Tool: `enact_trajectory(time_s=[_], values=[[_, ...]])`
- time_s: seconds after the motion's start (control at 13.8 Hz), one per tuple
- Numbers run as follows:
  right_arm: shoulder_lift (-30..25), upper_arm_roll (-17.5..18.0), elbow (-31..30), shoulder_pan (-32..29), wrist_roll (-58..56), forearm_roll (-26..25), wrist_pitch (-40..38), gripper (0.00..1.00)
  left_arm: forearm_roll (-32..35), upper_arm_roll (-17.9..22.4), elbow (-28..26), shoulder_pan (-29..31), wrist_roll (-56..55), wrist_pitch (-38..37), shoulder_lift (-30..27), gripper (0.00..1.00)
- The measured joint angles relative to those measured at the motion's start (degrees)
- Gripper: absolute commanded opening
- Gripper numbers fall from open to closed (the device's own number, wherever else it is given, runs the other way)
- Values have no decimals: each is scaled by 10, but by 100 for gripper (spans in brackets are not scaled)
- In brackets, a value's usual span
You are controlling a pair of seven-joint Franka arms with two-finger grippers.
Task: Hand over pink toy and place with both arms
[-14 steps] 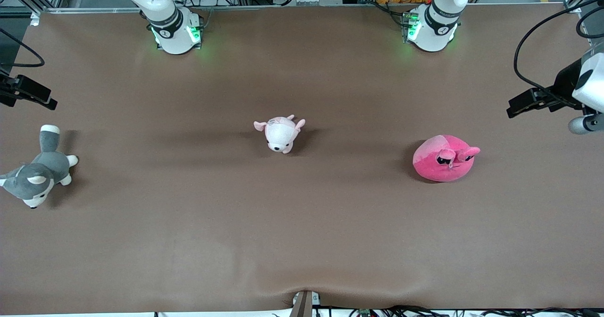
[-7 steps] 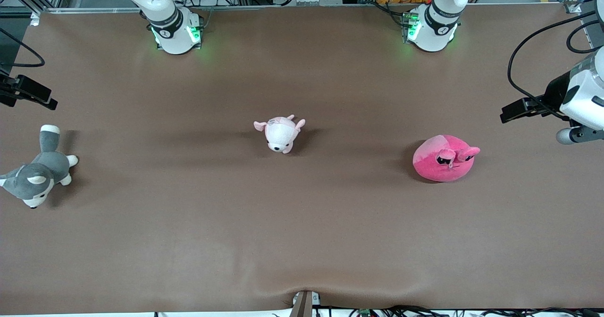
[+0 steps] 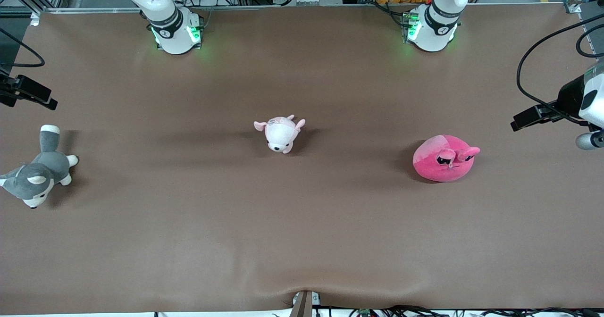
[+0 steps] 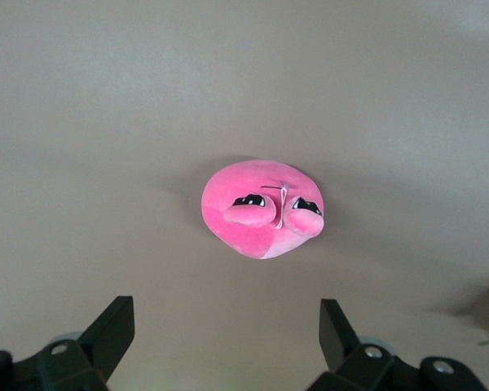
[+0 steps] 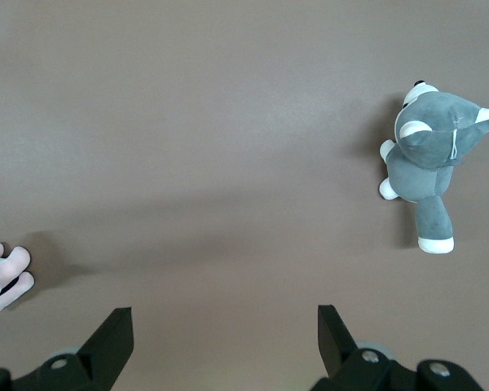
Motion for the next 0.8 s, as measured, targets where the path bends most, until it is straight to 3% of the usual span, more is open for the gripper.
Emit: enact_trajectory(time_s=[0.43,0.8], values=[[0,0,0,0,0,0,0,100,51,0,2,4,0,1,10,100],[4,6,0,0,0,1,1,100,52,0,1,6,-25,1,29,100]])
